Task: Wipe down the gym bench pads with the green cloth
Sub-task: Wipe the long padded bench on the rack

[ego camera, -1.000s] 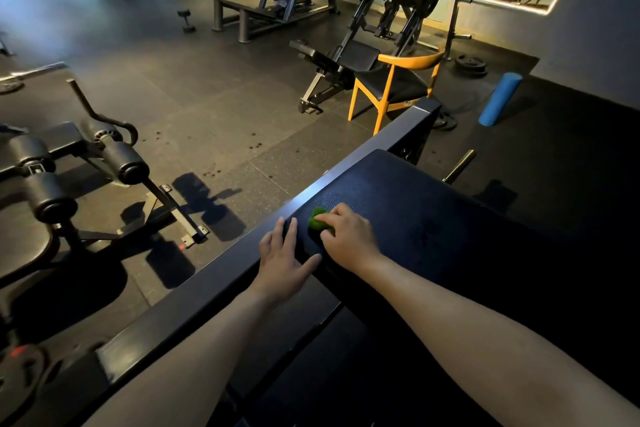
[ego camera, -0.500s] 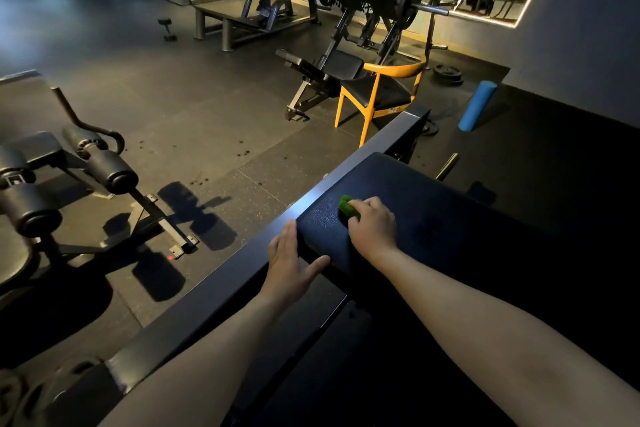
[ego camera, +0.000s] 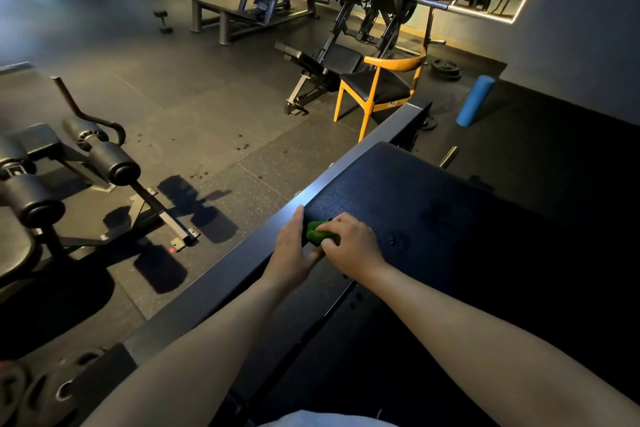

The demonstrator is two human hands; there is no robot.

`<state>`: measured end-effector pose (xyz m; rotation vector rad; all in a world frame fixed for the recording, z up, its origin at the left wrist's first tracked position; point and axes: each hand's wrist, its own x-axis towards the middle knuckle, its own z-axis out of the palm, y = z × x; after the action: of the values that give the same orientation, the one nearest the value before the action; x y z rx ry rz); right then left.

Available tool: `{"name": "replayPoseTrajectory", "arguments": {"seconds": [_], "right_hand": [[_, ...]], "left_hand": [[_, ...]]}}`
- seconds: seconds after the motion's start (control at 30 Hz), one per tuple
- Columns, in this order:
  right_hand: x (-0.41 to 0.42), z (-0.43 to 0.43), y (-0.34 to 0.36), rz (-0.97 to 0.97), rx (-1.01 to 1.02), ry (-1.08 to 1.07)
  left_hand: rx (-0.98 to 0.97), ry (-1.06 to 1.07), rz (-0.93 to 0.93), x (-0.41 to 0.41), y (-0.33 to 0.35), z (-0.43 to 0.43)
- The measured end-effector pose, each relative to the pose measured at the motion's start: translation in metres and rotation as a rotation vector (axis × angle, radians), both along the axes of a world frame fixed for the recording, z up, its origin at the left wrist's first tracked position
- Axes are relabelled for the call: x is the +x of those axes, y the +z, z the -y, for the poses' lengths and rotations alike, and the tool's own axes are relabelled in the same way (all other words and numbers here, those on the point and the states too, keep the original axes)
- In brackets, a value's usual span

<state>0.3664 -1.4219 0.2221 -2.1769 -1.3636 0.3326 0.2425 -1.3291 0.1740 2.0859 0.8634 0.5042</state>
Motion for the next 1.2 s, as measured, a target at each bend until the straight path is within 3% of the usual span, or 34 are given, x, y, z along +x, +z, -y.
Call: {"name": "replayPoseTrajectory", "arguments": {"seconds": [0.1,0.23,0.4,0.57,0.73,0.97,1.2], "right_hand": [[-0.004,0.000,0.003,-0.022,0.012,0.004],[-0.007,0.000,0.006,-0.073,-0.011,0.097],[0.005,0.015,0.003,-0.092,0.128,0.050],[0.021,0.033,-0.017,0.278,0.115,-0.028],[0.018,0.032,-0.020,0.396,0.056,-0.014],[0.016,0.028,-0.025,0.345,0.109,-0.091],[0.016,0.028,-0.027,0.291,0.156,-0.135]], "left_hand": [[0.144,-0.065,0.076,-0.008,-0.004,0.015],[0.222,0.007,0.167,-0.006,-0.007,0.032],[-0.059,0.183,0.322,-0.003,0.000,0.036],[-0.201,0.468,0.363,0.001,0.006,0.018],[-0.260,0.385,0.270,0.016,0.007,0.014],[-0.278,0.365,0.262,0.022,0.009,0.034],[-0.190,0.086,0.190,0.014,-0.005,0.066]]}}
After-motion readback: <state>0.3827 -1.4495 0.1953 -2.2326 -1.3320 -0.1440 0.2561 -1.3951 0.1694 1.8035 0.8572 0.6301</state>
